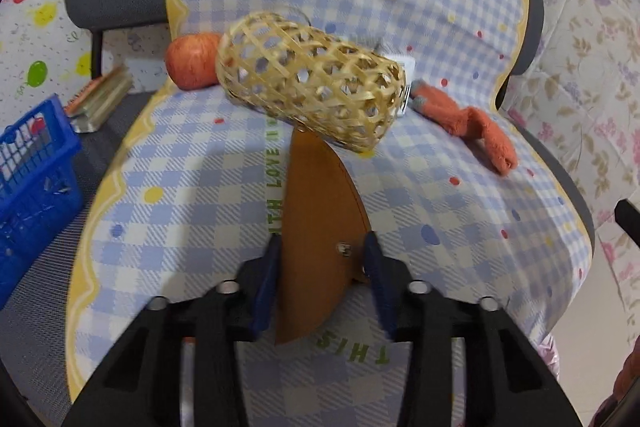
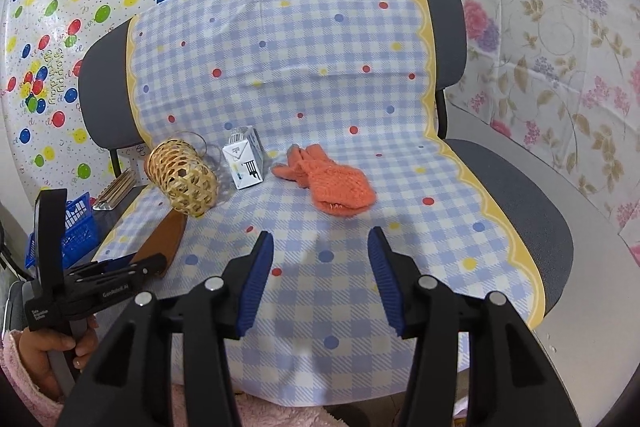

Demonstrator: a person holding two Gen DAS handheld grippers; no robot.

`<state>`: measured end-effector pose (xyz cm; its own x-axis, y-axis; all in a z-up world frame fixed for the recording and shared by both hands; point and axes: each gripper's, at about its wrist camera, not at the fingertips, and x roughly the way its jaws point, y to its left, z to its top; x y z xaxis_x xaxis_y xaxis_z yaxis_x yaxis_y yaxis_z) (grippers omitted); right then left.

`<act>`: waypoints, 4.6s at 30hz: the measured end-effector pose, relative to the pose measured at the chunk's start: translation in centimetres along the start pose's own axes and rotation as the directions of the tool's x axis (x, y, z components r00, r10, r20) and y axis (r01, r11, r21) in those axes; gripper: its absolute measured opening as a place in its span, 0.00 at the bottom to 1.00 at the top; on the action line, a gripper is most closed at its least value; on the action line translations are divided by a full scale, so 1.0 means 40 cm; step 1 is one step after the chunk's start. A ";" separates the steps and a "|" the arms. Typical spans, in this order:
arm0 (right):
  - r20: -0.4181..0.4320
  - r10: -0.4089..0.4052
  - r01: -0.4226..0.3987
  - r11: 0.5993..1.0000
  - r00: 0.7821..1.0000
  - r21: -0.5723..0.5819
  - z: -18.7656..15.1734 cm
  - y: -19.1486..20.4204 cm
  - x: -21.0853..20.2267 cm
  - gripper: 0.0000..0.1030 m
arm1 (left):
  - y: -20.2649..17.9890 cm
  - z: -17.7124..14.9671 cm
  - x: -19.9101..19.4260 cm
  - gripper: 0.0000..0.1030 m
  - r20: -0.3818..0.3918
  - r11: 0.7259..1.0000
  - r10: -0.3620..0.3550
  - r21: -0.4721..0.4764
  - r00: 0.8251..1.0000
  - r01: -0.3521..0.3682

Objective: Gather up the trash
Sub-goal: 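Grasp the brown leather piece with the left tool while the right tool grasps the orange glove, then carry the brown piece and orange glove over the bin and release both, then move both open tools back over the chair toward the bamboo cylinder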

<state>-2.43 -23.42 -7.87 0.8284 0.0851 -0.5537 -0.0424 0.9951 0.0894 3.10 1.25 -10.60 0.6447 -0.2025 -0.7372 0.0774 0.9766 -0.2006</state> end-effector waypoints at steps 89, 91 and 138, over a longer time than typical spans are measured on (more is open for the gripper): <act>0.001 -0.325 0.315 0.917 0.946 0.245 -0.304 -0.265 -0.467 0.10 | -0.568 -0.277 -0.267 0.32 -0.050 0.742 -0.458 0.529 0.888 0.412; -0.007 -0.359 0.347 0.897 0.933 0.273 -0.335 -0.285 -0.496 0.10 | -0.600 -0.298 -0.267 0.32 -0.084 0.711 -0.478 0.547 0.874 0.441; 0.002 -0.270 0.263 0.939 0.963 0.223 -0.266 -0.246 -0.441 0.42 | -0.515 -0.199 -0.274 0.67 0.029 0.846 -0.313 0.463 0.949 0.265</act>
<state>-22.56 -34.18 -7.82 0.8102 -0.1869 -0.5555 0.3022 0.9453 0.1227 -11.62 -17.22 -3.50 0.6099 -0.4962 -0.6179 0.5884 0.8058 -0.0663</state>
